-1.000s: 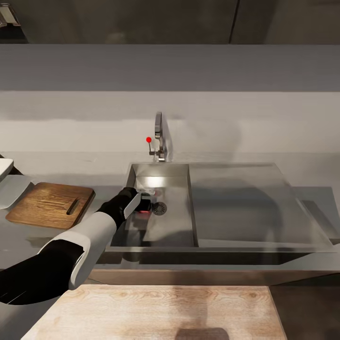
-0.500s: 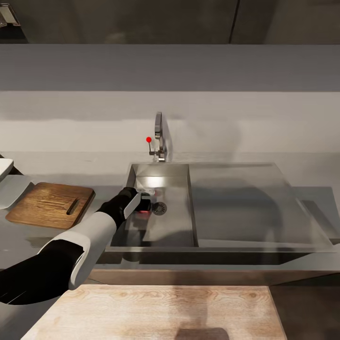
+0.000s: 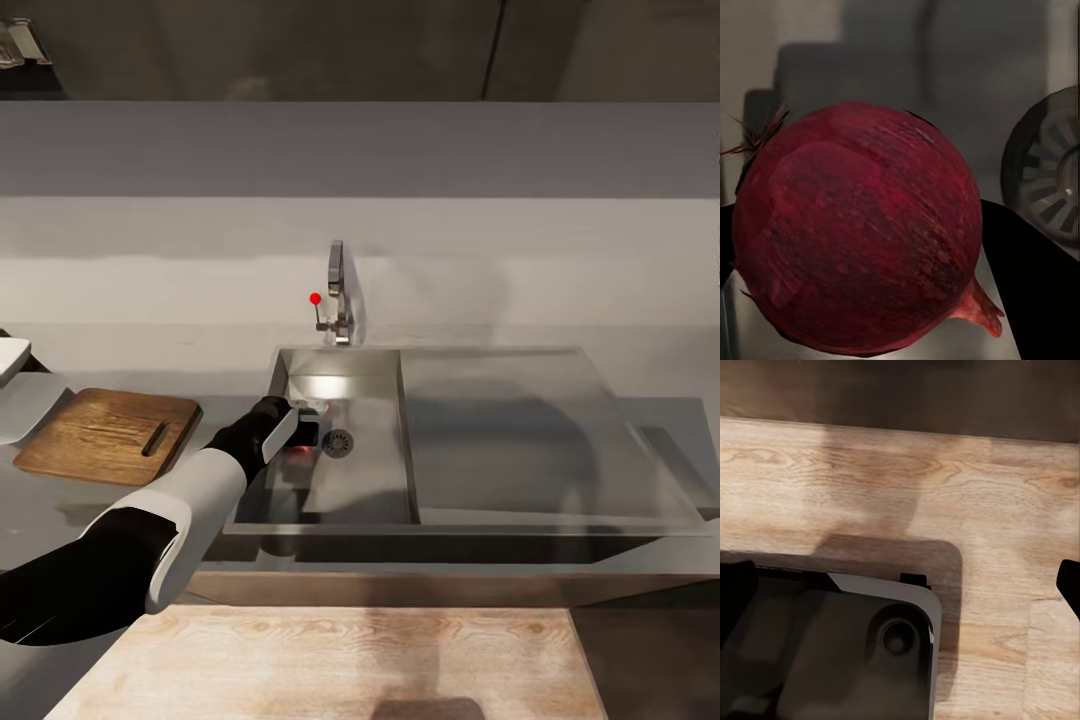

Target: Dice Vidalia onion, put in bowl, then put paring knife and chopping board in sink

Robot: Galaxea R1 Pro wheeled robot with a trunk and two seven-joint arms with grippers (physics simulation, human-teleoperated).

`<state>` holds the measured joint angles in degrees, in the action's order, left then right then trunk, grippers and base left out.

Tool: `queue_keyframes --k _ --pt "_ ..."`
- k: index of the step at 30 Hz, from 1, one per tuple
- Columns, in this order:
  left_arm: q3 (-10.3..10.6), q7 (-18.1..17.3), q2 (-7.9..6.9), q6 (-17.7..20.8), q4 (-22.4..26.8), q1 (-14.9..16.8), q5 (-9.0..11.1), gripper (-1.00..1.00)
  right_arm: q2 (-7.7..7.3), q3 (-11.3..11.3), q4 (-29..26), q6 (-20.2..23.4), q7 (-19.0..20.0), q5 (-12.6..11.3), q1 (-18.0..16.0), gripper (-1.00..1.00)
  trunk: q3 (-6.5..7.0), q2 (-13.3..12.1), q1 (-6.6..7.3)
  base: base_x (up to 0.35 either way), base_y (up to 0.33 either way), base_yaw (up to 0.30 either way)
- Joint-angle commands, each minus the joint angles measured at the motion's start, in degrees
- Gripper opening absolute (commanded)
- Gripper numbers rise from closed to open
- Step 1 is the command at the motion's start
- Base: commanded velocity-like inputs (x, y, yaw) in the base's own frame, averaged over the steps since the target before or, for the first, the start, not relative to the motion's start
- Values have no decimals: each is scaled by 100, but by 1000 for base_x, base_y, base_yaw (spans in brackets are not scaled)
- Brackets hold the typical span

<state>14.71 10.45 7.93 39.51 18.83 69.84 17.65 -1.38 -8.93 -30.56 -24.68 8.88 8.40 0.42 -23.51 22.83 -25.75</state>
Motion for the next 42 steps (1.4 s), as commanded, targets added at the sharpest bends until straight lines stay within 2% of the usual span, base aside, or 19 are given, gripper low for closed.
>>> queue_keyframes --k 1,13,16,17,18,21,23,28,32,34,37,42 --pt "41 36 -2 22 7 3 54 -100 6 -48 -11 -11 43 57 2 100 1 9 -4 0 0 0" --pt "41 36 -1 22 58 3 54 -100 6 -48 -11 -11 39 57 2 100 109 9 -4 0 0 0" --pt "41 43 -2 28 337 3 54 -100 6 -48 -9 -11 37 57 2 100 136 9 -4 0 0 0" --pt "41 44 -2 50 669 -24 59 -100 6 -48 -10 -11 36 57 2 100 145 9 -4 0 0 0" --pt "41 45 -2 55 754 -47 59 -100 6 -48 -10 -11 36 57 2 100 154 9 -4 0 0 0" --pt "41 45 -2 102 1529 -323 62 -100 5 -54 -5 -11 29 57 2 100 181 9 -4 0 0 0" --pt "41 45 -9 247 2220 -620 63 -100 4 -55 -3 -11 27 57 2 100 199 9 -4 0 0 0" --pt "48 45 -37 1041 4114 -1530 56 -100 4 -56 -3 -11 26 57 2 100 245 9 -4 0 0 0" --pt "49 45 -152 1233 5205 -2084 55 -100 6 -57 -3 -11 26 57 2 100 281 9 -4 0 0 0" --pt "49 42 -269 1281 5719 -2394 53 -100 6 -54 2 -11 26 57 2 100 299 9 -4 0 0 0" --pt "49 38 -377 1331 6201 -2691 52 -100 6 -50 5 -11 26 57 2 100 326 9 -4 0 0 0" --pt "56 30 -469 1355 6817 -3042 54 -100 6 -48 6 -11 26 57 2 100 371 9 -4 0 0 0"
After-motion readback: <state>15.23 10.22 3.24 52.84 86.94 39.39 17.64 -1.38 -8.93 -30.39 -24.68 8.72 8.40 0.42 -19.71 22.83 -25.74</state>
